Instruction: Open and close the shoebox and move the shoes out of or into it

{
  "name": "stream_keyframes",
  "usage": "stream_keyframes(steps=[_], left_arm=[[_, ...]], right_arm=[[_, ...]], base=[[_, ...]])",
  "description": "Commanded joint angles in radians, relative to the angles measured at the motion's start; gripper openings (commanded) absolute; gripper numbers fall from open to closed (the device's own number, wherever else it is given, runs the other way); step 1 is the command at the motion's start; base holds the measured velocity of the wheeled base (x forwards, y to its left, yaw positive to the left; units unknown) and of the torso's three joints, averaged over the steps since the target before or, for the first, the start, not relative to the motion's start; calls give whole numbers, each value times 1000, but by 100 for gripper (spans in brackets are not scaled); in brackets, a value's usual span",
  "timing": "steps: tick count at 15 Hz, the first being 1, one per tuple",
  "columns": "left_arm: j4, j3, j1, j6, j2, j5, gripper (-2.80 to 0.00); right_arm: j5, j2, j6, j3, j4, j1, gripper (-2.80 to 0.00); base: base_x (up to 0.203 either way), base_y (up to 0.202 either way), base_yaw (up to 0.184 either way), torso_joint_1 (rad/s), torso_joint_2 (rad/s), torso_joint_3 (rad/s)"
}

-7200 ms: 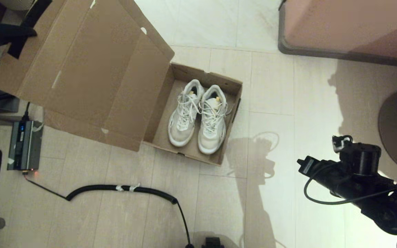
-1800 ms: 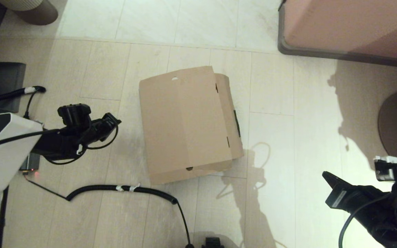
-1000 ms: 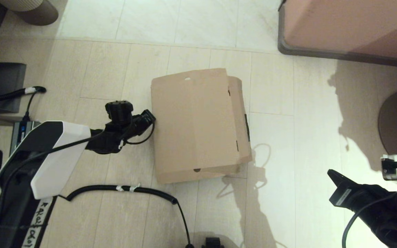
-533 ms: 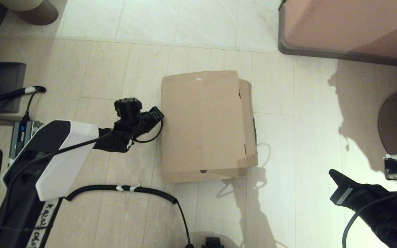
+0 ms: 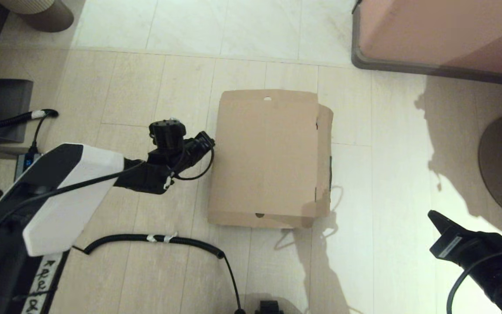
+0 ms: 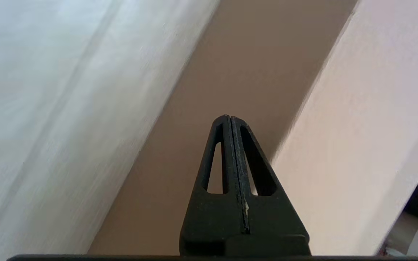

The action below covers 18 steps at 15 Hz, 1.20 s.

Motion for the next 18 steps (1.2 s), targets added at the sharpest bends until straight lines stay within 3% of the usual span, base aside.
stream_keyframes(steps=[1,3,6,9,11,12,15,18], left_arm=[[-6,144,16,-4,-172,0,-280],[-8,313,37,-4,-371,0,-280],[-5,591,75,23,-733,2,-280],[10,915,152,107,-1127,6,-280],[41,1157,226,184,-1398,8,-280],[68,1280,251,250,-1542,4,-280],[252,1538,297,460,-1948,-35,-280],[466,1658,320,638,-2138,-52,-280]], right_arm=[[-2,-140,-12,14,40,0,-280],[-4,-343,-41,14,178,0,-280],[-7,-763,-93,13,514,-30,-280],[-56,-1146,-153,13,864,-91,-280],[-89,-1243,-189,12,1100,-132,-280],[-44,-1244,-209,9,1215,-150,-280],[202,-1235,-262,-24,1421,-163,-280],[288,-1233,-255,-29,1519,-181,-280]], base=[[0,0,0,0,0,0],[0,0,0,0,0,0],[0,0,0,0,0,0],[0,0,0,0,0,0],[0,0,0,0,0,0],[0,0,0,0,0,0],[0,0,0,0,0,0],[0,0,0,0,0,0]])
